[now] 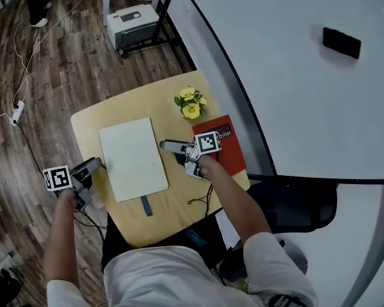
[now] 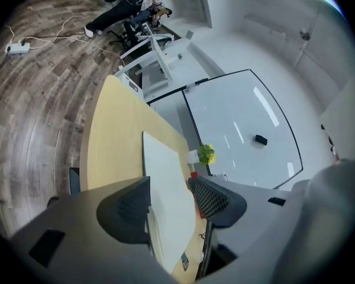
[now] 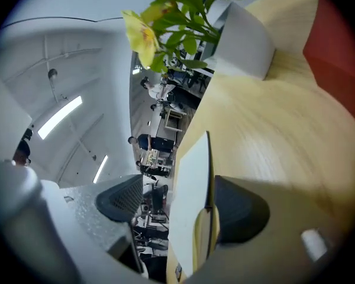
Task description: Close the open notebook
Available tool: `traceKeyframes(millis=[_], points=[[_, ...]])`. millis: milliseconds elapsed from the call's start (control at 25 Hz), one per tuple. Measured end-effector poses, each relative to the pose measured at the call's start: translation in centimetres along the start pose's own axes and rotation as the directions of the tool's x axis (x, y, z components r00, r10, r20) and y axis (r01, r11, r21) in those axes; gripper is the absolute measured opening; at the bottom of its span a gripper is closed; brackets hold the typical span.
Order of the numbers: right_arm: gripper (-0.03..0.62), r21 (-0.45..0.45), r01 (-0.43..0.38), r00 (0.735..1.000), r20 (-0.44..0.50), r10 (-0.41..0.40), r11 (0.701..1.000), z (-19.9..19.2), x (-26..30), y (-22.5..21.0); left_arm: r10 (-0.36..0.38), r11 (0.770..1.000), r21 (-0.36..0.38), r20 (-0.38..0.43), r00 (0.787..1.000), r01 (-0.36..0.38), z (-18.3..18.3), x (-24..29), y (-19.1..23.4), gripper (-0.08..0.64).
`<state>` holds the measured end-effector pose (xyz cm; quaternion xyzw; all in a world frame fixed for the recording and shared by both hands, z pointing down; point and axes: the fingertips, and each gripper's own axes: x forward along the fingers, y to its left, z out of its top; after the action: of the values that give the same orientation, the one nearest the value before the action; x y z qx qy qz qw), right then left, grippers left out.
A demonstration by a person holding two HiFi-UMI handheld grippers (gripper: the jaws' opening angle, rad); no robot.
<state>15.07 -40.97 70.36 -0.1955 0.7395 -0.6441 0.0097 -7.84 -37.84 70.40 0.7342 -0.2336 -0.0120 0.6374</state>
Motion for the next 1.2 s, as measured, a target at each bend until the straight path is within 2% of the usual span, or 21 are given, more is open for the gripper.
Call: traceKeyframes(millis=[80, 120, 200, 320, 520, 680, 920, 1080, 1200], points=[[0.337, 0.018, 0.005, 0.999, -0.032, -0.005, 1.000, 0.5, 0.3, -0.5, 0.038, 0.999, -0.017, -0.050, 0.998, -0.039, -0.1, 0.4, 1.4, 0.229], [0.329, 0.023, 0.003, 0.999, -0.041, -0.002, 1.000, 0.8, 0.5, -0.7, 0.059, 0.998, -0.030, -0.072, 0.996, -0.062, -0.1, 0.5, 2.2, 0.230], [0.328, 0.040, -0.013, 0.998, -0.060, 0.015, 0.999, 1.1, 0.9, -0.9, 0.069, 0.996, -0.052, -0.097, 0.993, -0.074, -0.1, 0.9, 2.9, 0.229], [0.328, 0.076, -0.018, 0.996, -0.088, 0.025, 0.997, 1.1, 1.2, -1.1, 0.041, 0.994, -0.093, -0.120, 0.992, -0.052, 0.0, 2.0, 2.8, 0.229], [0.328, 0.087, -0.006, 0.989, -0.146, 0.019, 0.996, 1.0, 1.8, -1.4, 0.063, 0.987, -0.139, -0.153, 0.986, -0.085, -0.2, 2.4, 3.6, 0.229], [0.328, 0.105, 0.040, 0.976, -0.216, -0.016, 0.994, 0.2, 2.0, -1.9, 0.055, 0.983, -0.166, -0.172, 0.984, -0.084, -0.5, 2.9, 3.9, 0.229], [0.328, 0.097, 0.104, 0.953, -0.293, -0.072, 0.990, -0.7, 3.2, -1.6, 0.037, 0.988, -0.143, -0.181, 0.983, -0.064, -0.2, 3.3, 3.1, 0.222], [0.328, 0.101, 0.111, 0.954, -0.289, -0.077, 0.989, -0.8, 3.9, -1.2, 0.057, 0.989, -0.120, -0.184, 0.981, -0.080, -0.1, 3.3, 3.0, 0.213], [0.322, 0.088, 0.113, 0.954, -0.290, -0.083, 0.990, -0.8, 4.0, -1.2, 0.054, 0.986, -0.143, -0.191, 0.980, -0.082, -0.4, 3.3, 3.3, 0.203]])
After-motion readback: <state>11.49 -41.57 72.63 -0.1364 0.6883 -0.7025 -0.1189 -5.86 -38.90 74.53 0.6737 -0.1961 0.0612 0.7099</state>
